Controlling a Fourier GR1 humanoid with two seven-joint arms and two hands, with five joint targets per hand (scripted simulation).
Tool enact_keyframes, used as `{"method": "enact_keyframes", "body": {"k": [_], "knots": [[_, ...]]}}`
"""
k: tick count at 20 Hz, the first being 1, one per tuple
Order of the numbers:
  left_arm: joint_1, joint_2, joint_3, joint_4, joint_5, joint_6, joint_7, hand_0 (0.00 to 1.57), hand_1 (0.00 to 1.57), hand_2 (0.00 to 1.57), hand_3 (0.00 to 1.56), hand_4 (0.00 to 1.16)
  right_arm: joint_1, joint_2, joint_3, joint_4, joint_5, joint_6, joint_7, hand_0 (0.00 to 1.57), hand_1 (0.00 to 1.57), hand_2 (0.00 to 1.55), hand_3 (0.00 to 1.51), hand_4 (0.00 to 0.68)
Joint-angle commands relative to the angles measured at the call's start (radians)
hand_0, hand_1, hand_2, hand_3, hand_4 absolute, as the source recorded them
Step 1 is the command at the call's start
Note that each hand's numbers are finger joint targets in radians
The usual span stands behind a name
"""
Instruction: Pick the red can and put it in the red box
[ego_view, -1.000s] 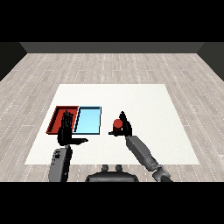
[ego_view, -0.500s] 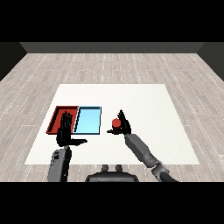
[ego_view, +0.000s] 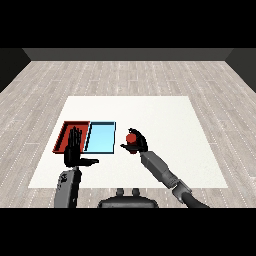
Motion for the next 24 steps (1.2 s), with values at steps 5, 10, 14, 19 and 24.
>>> {"method": "enact_keyframes", "body": {"k": [5,10,14,19,24], "knots": [[-0.01,-0.012,-0.015,-0.017,-0.005,0.008,0.004,0.0,0.0,0.0,0.0,0.0,-0.058,0.0,0.026,0.109,0.04,-0.07,0.039,1.54,1.54,1.47,1.42,0.575],[-0.006,0.015,0.007,0.007,0.009,-0.024,-0.006,0.0,0.0,0.0,0.0,0.0,-0.013,0.0,0.014,0.067,0.118,-0.092,0.076,1.53,1.53,1.47,1.42,0.551],[-0.013,-0.012,0.003,0.045,-0.011,0.013,-0.02,0.0,0.0,0.0,0.0,0.0,-0.036,0.0,0.011,0.083,0.103,-0.076,0.095,1.53,1.53,1.47,1.41,0.546],[0.024,-0.024,-0.018,0.031,-0.02,0.001,-0.062,0.0,0.0,0.0,0.0,0.0,-0.08,0.0,0.105,-0.016,0.017,-0.224,0.075,1.53,1.53,1.47,1.4,0.578],[-0.008,-0.002,-0.003,0.038,0.0,-0.006,-0.005,0.0,0.0,0.0,0.0,0.0,-0.041,0.0,0.041,-0.142,0.132,-0.275,0.099,1.54,1.54,1.47,1.38,0.586]]}}
